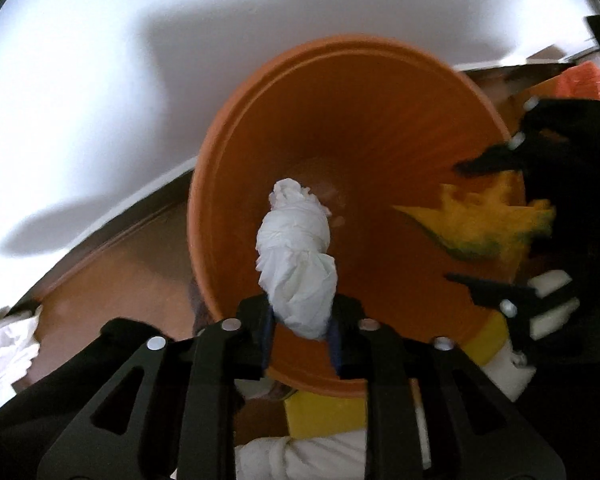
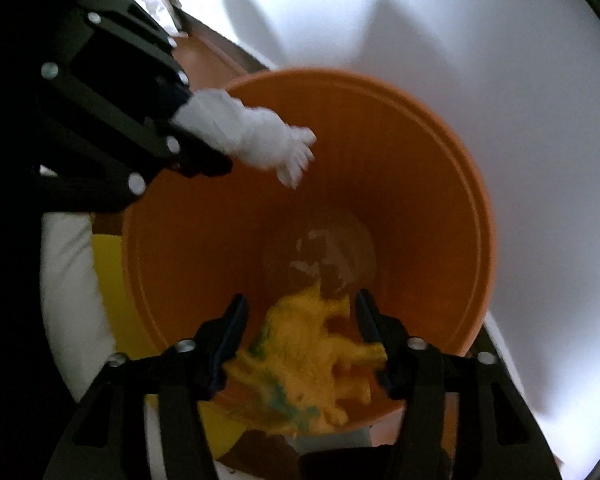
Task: Collect trash
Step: 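Open both tools to drop the tissue and dinosaur into the bin, then move both tools back over the trash on the bed, then grasp the green snack bag with the left tool and lift it, then grasp the clear plastic cup with the right tool while the left tool holds the bag, then carry the bag and cup with both tools over the orange bin, then open both tools to drop the bag and cup into the bin, then move both tools back over the bed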
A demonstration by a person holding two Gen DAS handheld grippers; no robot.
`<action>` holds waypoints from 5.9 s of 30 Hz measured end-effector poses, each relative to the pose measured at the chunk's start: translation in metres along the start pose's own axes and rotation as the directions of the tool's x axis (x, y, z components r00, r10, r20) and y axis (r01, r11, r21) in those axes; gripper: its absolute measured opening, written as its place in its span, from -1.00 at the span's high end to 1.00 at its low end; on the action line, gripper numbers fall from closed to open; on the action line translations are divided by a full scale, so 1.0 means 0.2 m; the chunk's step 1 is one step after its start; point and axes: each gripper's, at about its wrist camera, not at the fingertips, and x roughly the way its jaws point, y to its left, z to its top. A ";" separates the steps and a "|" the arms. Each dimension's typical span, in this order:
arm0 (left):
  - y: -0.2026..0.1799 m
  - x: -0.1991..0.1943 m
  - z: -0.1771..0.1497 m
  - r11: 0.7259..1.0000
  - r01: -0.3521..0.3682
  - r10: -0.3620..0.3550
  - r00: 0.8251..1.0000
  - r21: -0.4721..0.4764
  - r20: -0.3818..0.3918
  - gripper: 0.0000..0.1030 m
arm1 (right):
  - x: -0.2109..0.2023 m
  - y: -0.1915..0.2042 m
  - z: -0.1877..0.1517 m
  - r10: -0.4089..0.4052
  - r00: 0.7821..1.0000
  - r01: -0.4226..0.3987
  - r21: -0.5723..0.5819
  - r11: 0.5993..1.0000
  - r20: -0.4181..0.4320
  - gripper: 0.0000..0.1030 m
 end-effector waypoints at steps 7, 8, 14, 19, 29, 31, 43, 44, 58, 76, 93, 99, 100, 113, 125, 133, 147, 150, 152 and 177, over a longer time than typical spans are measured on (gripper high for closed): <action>-0.05 -0.08 -0.01 1.000 -0.016 0.015 0.998 0.013 0.061 -0.01 | -0.13 -0.01 0.00 -0.019 0.998 0.017 0.028 0.999 0.060 -0.46; -0.05 -0.09 -0.02 1.000 -0.019 0.018 0.997 0.017 0.069 -0.01 | -0.15 -0.01 0.00 -0.021 0.998 0.019 0.031 0.999 0.062 -0.46; -0.09 -0.21 -0.06 0.998 -0.030 0.023 0.989 0.047 0.147 -0.01 | -0.42 0.02 -0.04 -0.039 0.991 0.036 0.022 0.999 0.129 -0.46; -0.09 -0.47 -0.15 0.997 -0.049 0.031 0.956 0.054 0.292 -0.01 | -0.78 0.04 -0.11 -0.044 0.966 0.041 0.018 0.999 0.256 -0.46; 0.25 -1.08 -0.14 0.991 -0.061 0.120 0.811 -0.121 0.572 -0.36 | -1.41 -0.23 -0.09 -0.103 0.816 0.004 0.172 0.985 0.569 -0.63; 0.35 -1.15 -0.06 0.982 -0.063 0.161 0.773 -0.178 0.613 -0.42 | -1.48 -0.31 -0.04 -0.124 0.773 -0.014 0.213 0.977 0.622 -0.64; 0.61 -1.37 0.48 0.933 0.036 0.221 0.729 -0.359 0.647 -0.58 | -1.54 -0.66 0.22 -0.235 0.581 -0.152 0.388 0.909 0.779 -0.77; 0.62 -1.37 0.53 0.929 0.033 0.229 0.732 -0.370 0.641 -0.58 | -1.52 -0.67 0.21 -0.238 0.586 -0.151 0.393 0.907 0.774 -0.77; 0.74 -1.22 0.71 0.883 0.016 0.295 0.759 -0.469 0.580 0.30 | -1.36 -0.65 0.26 -0.257 0.654 -0.077 0.400 0.913 0.712 -0.78; 0.54 -1.39 0.24 0.908 -0.030 0.332 0.660 -0.418 0.674 0.37 | -1.37 -0.77 0.46 -0.218 0.670 -0.202 0.457 0.866 0.709 -0.80; 0.57 -1.30 0.12 0.915 0.050 0.283 0.629 -0.401 0.724 0.37 | -1.19 -1.11 0.75 -0.227 0.720 -0.402 0.661 0.634 0.656 0.43; 0.55 -1.29 0.12 0.923 0.052 0.269 0.621 -0.381 0.737 0.36 | -1.18 -1.13 0.75 -0.210 0.709 -0.447 0.660 0.604 0.673 0.90; 0.55 -1.29 0.11 0.925 0.053 0.267 0.616 -0.377 0.741 0.37 | -1.20 -1.11 0.74 -0.219 0.705 -0.437 0.656 0.615 0.675 0.90; 0.53 -1.31 0.07 0.936 0.067 0.248 0.572 -0.346 0.782 0.37 | -1.48 -0.96 0.30 -0.269 0.629 -0.369 0.585 0.722 0.729 0.90; 0.23 -1.25 -0.24 0.984 0.084 0.076 0.608 -0.159 0.791 0.37 | -1.51 -0.23 -0.09 -0.076 0.721 -0.171 0.283 0.944 0.689 0.90; 0.04 -0.98 -0.34 0.995 0.030 0.035 0.775 -0.091 0.631 0.37 | -1.09 -0.06 -0.16 -0.002 0.896 -0.104 0.213 0.972 0.444 0.90; -0.02 -0.15 -0.03 0.998 -0.022 0.033 0.986 -0.065 0.161 0.37 | -0.13 -0.18 -0.08 0.138 0.990 -0.130 0.210 0.969 -0.023 0.90; -0.04 -0.03 -0.01 0.999 -0.004 0.008 0.996 -0.049 0.084 0.37 | -0.03 -0.19 -0.11 0.155 0.986 -0.137 0.226 0.964 -0.061 0.90; -0.05 0.01 0.00 0.999 0.006 -0.003 0.998 -0.043 0.060 0.37 | -0.01 -0.18 -0.11 0.169 0.983 -0.149 0.232 0.961 -0.072 0.89; 0.01 -0.69 -0.21 0.998 0.063 -0.063 0.906 0.013 0.419 -0.16 | -1.00 -0.15 -0.25 0.067 0.939 -0.149 0.224 0.963 0.338 -0.07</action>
